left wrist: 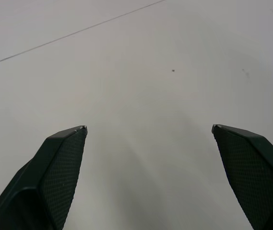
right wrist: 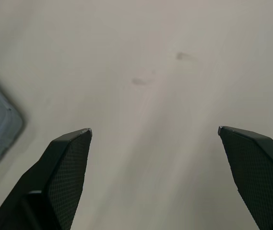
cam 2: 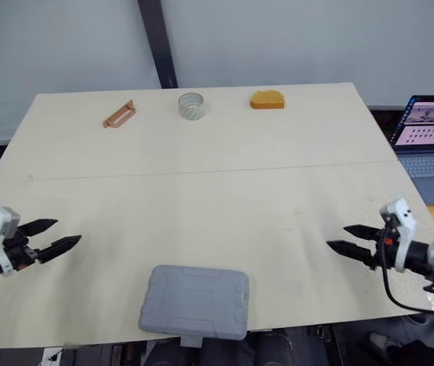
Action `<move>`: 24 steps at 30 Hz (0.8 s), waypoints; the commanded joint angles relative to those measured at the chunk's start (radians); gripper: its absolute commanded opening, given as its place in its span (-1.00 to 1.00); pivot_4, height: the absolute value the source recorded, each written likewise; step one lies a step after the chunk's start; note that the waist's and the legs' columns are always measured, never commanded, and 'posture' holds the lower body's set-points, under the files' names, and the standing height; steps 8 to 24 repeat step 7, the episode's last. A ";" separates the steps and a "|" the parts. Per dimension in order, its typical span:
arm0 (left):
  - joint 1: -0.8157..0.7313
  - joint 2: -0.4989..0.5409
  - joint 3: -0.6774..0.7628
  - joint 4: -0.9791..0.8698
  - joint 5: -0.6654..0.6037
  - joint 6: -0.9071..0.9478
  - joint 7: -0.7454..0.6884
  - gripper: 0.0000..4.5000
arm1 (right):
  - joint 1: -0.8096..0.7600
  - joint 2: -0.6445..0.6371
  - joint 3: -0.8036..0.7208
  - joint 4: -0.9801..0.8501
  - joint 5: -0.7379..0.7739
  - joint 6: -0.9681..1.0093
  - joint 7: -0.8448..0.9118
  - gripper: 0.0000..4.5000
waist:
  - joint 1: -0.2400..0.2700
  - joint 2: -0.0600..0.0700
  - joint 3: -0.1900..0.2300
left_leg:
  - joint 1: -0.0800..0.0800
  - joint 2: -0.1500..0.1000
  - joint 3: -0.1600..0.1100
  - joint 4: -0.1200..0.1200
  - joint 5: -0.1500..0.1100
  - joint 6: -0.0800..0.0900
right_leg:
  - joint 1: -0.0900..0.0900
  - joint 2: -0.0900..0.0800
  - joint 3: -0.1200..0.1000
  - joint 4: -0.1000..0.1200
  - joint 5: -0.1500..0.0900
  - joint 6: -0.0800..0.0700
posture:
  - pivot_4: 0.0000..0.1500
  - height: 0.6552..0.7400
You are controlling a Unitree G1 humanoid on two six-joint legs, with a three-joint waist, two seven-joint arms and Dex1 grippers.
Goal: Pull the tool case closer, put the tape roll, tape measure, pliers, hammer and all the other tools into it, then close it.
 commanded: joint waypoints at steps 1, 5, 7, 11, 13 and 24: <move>-0.023 0.028 0.019 0.043 0.018 -0.036 -0.023 0.99 | 0.002 -0.017 -0.036 0.027 -0.020 -0.059 0.022 1.00 | -0.003 0.000 0.000 | 0.000 0.000 0.001 0.000 0.000 0.000 | 0.000 0.000 0.000 0.000 0.000 0.000 | 1.00 1.00; -0.037 0.027 0.016 0.063 0.026 -0.042 -0.037 0.99 | 0.006 -0.012 -0.032 0.041 -0.034 -0.083 0.025 1.00 | -0.003 0.001 0.000 | 0.002 0.001 0.002 -0.002 0.000 0.000 | 0.000 0.000 0.000 0.000 0.000 0.000 | 1.00 1.00; -0.039 0.026 0.015 0.065 0.026 -0.038 -0.044 0.99 | 0.007 -0.009 -0.031 0.045 -0.037 -0.090 0.024 1.00 | -0.003 0.000 0.000 | 0.002 0.001 0.002 -0.002 0.000 0.000 | 0.000 0.000 0.000 0.000 0.000 0.000 | 1.00 1.00; -0.039 0.026 0.015 0.065 0.026 -0.038 -0.044 0.99 | 0.007 -0.009 -0.031 0.045 -0.037 -0.090 0.024 1.00 | -0.003 0.000 0.000 | 0.002 0.001 0.002 -0.002 0.000 0.000 | 0.000 0.000 0.000 0.000 0.000 0.000 | 1.00 1.00; -0.039 0.026 0.015 0.065 0.026 -0.038 -0.044 0.99 | 0.007 -0.009 -0.031 0.045 -0.037 -0.090 0.024 1.00 | -0.003 0.000 0.000 | 0.002 0.001 0.002 -0.002 0.000 0.000 | 0.000 0.000 0.000 0.000 0.000 0.000 | 1.00 1.00; -0.039 0.026 0.015 0.065 0.026 -0.038 -0.044 0.99 | 0.007 -0.009 -0.031 0.045 -0.037 -0.090 0.024 1.00 | -0.003 0.000 0.000 | 0.002 0.001 0.002 -0.002 0.000 0.000 | 0.000 0.000 0.000 0.000 0.000 0.000 | 1.00 1.00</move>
